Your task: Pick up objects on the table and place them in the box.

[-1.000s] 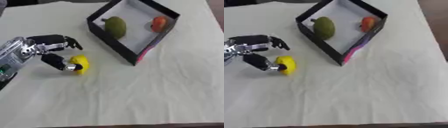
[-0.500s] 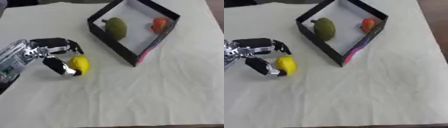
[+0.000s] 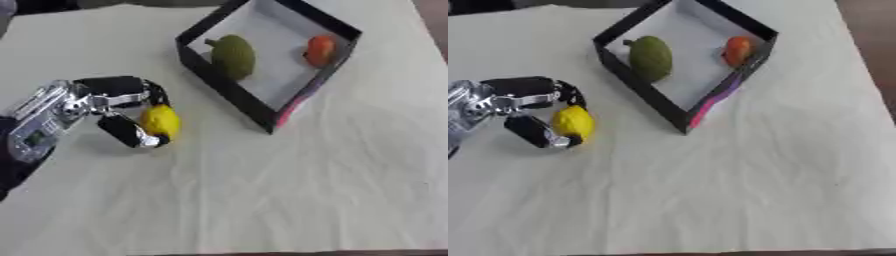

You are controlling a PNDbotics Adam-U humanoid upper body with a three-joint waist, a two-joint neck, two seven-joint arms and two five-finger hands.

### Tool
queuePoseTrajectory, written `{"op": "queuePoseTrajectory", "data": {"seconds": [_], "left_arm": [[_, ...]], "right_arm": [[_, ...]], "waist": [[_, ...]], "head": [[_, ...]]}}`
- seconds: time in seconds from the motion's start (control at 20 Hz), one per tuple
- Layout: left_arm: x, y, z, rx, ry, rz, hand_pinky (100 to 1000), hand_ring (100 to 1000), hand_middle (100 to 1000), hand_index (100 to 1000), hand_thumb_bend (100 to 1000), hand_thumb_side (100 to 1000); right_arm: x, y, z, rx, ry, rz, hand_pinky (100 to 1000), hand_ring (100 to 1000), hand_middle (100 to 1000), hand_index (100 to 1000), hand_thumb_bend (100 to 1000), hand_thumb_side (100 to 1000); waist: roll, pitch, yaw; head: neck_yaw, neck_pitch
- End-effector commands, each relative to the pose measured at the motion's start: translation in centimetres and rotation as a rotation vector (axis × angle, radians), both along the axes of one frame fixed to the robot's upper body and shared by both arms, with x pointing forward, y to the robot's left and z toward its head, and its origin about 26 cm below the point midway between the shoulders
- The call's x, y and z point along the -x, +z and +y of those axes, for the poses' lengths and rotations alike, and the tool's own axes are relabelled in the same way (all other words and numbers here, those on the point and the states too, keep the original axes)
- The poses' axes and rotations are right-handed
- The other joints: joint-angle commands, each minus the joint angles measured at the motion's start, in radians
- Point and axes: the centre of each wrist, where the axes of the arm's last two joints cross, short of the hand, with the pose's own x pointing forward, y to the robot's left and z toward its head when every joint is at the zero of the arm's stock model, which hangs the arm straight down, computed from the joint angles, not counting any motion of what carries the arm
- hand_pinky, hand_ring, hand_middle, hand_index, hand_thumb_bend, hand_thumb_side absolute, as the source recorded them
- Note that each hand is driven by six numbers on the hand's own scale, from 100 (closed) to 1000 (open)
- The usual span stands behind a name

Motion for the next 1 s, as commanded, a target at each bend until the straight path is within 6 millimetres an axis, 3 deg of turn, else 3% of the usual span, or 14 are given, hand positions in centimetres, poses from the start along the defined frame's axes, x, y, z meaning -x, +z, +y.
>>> {"op": "queuePoseTrajectory", "data": {"seconds": [0.05, 0.15, 0.3, 0.5, 0.6, 0.75, 1.0], "left_arm": [[0.8, 2.0, -0.4, 0.006, -0.032, -0.041, 802, 780, 728, 693, 100, 280], [1.9, 3.5, -1.0, 0.011, -0.077, -0.066, 800, 777, 723, 682, 100, 186], [3.9, 6.2, -1.9, 0.012, -0.155, -0.127, 795, 774, 723, 685, 100, 132], [7.2, 12.5, -3.2, 0.074, -0.28, -0.366, 787, 774, 729, 692, 126, 100], [7.7, 15.3, -3.9, 0.127, -0.314, -0.475, 781, 770, 725, 688, 141, 100], [6.2, 17.7, -5.3, 0.173, -0.334, -0.55, 773, 767, 724, 689, 202, 100], [-0.6, 18.0, -7.8, 0.244, -0.307, -0.623, 774, 765, 720, 688, 219, 100]], "right_arm": [[0.3, 0.9, 0.1, 0.033, -0.002, -0.017, 891, 806, 680, 810, 100, 270], [0.3, 0.9, 0.0, 0.036, -0.005, -0.017, 891, 806, 680, 811, 100, 268], [0.4, 1.0, -0.1, 0.044, -0.008, -0.017, 891, 806, 680, 811, 100, 261], [0.5, 1.6, -0.2, 0.068, -0.008, -0.031, 892, 807, 682, 811, 100, 232], [0.5, 2.3, -0.3, 0.088, 0.001, -0.048, 892, 808, 684, 811, 100, 207], [0.5, 3.7, -0.2, 0.119, 0.025, -0.079, 893, 808, 686, 812, 100, 169], [0.4, 5.8, 0.3, 0.158, 0.082, -0.118, 893, 809, 689, 812, 100, 136]], "waist": [[-0.015, -0.001, -0.001], [-0.014, -0.004, 0.001], [-0.011, -0.009, 0.005], [-0.009, -0.017, 0.01], [-0.009, -0.022, 0.01], [-0.009, -0.027, 0.004], [-0.017, -0.023, -0.023]], "head": [[0.005, -0.007], [0.005, -0.004], [0.002, -0.003], [0.0, -0.002], [0.001, -0.004], [0.011, -0.006], [0.047, -0.022]]}}
